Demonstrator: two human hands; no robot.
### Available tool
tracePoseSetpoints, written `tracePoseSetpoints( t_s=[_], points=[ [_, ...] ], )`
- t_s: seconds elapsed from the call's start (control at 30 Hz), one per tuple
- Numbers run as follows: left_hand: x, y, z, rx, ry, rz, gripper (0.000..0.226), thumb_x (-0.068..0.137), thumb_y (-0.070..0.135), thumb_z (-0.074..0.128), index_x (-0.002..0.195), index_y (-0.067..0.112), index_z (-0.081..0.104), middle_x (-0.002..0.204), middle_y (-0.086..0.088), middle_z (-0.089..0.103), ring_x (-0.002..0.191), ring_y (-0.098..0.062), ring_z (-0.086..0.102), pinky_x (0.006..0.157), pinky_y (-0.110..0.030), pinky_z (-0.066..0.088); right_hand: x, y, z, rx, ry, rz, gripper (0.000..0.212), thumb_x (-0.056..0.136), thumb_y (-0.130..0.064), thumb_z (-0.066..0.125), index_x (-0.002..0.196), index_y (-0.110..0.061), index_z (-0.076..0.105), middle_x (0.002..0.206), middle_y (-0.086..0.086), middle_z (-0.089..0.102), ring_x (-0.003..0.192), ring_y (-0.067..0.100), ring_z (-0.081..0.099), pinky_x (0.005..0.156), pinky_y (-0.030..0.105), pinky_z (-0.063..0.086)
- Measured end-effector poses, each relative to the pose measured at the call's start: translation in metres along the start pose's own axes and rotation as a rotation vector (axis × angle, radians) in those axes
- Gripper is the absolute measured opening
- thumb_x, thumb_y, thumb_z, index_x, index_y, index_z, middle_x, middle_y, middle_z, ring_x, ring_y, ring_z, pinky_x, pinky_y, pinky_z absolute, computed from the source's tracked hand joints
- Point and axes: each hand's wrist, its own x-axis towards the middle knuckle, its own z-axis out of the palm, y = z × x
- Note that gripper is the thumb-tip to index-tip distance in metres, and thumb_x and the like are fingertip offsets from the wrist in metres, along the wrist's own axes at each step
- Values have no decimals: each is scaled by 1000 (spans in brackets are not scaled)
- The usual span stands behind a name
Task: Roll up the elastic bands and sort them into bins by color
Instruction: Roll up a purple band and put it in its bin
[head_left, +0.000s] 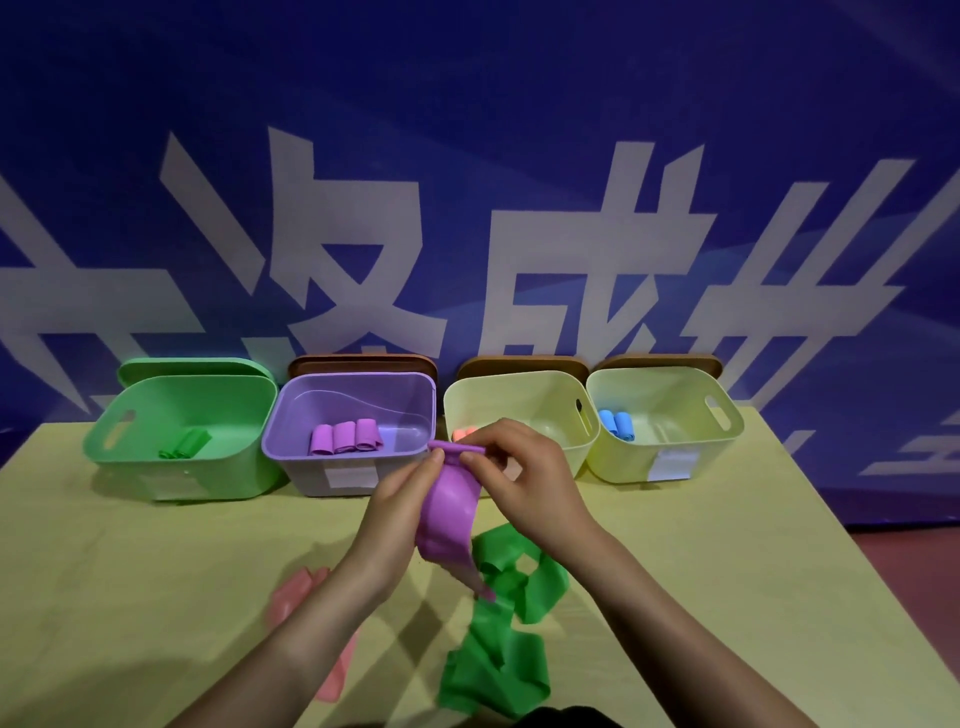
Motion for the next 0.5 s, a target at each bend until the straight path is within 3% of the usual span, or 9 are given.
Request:
tracePoseSetpoints(
  t_s=[0.13,0.3,0.4,0.5],
  points=[
    [-2,-1,6,-117,41,31,28,98,10,43,93,14,71,91,-1,74,89,-12,67,89,-30,47,2,0,-2,-178,-41,-178,21,91,-24,56,96,-9,70,81,-2,61,74,11,52,69,21,43],
    [-5,0,9,-273,-13,-17,31,97,18,39,85,8,65,79,-4,71,77,-12,66,71,-22,52,-1,3,-4,-322,-67,-319,23,91,-21,55,101,-8,72,83,5,62,78,21,55,67,26,43],
    [-5,-6,7,-214,14,15,25,91,25,52,92,9,71,95,-11,72,94,-21,66,87,-33,49,-4,5,-8,-304,-103,-339,22,91,-20,58,104,-10,72,85,5,62,80,22,56,67,29,46],
    [-6,-11,8,-112,-10,50,24,92,22,50,92,16,74,95,-7,73,90,-17,67,89,-35,48,-6,8,-17,-174,-128,-247,22,90,-24,61,107,-14,72,90,1,62,86,17,58,74,32,49]
  ],
)
